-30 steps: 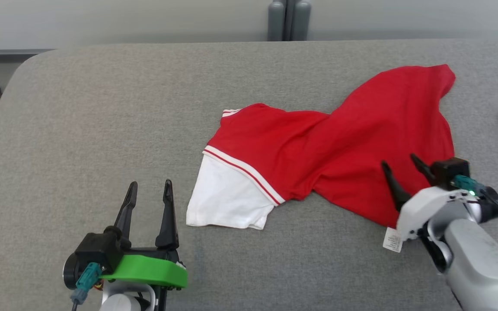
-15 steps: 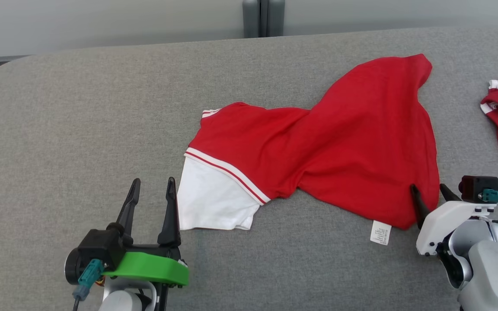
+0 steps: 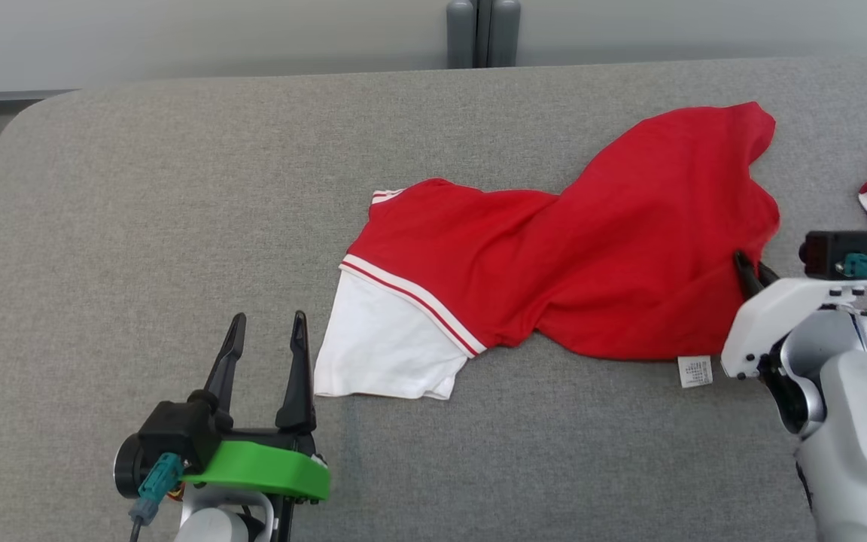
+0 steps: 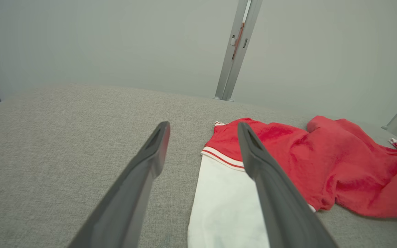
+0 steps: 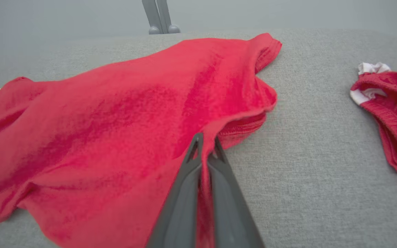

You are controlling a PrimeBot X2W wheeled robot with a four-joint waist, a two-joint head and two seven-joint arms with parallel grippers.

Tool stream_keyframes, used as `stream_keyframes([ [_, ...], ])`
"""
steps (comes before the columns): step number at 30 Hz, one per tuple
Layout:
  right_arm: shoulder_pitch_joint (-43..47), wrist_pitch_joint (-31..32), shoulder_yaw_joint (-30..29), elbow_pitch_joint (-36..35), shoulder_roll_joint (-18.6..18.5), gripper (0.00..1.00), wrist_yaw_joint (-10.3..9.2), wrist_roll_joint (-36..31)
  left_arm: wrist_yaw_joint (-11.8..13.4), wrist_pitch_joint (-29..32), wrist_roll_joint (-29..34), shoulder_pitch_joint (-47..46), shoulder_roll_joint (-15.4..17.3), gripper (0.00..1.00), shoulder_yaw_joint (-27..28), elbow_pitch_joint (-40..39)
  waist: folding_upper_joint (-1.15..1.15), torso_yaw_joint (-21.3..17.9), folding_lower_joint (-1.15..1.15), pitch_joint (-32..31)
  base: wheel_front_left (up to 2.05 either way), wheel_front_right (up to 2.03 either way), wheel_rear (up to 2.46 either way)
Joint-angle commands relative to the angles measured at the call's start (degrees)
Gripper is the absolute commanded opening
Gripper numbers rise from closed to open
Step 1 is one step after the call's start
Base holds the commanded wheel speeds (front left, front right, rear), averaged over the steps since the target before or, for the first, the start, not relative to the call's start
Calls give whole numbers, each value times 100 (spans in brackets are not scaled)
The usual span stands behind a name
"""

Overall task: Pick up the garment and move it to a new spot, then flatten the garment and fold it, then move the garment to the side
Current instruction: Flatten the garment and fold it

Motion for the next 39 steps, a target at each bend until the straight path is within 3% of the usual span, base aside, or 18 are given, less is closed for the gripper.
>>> stream_keyframes([
  [1,-141,68,60,16,54,0,-9,-148,-21,3,52,43,17,100,-6,11,0,3,0,-2,0,0,0],
  [5,-557,165,192,396,260,0,-10,-430,-40,3,56,14,17,100,-44,33,0,20,0,8,0,0,0],
  [6,-646,111,189,505,299,22,-9,-511,-43,3,59,6,17,100,-57,37,0,28,0,11,0,0,0],
  [8,-824,-51,272,761,426,100,-9,-674,-43,3,54,-18,17,100,-86,52,0,55,0,17,0,0,0],
  [14,-1027,-682,459,967,546,100,-10,-633,19,3,62,46,17,100,-59,47,0,28,0,19,0,0,0],
  [20,-756,-1084,391,423,404,100,-10,-508,14,3,77,93,17,100,-14,19,0,-197,0,-17,0,0,0],
  [26,187,-957,68,-420,229,100,-10,-426,25,3,79,118,17,100,10,-9,0,-371,0,-15,0,0,0],
  [32,1119,-593,-210,-1068,378,100,-9,-427,-17,2,120,57,17,100,53,-18,0,-505,0,105,0,0,0],
  [39,796,-475,-244,-710,594,100,-9,-494,-72,3,162,-104,17,100,15,26,0,-432,0,245,0,0,0],
])
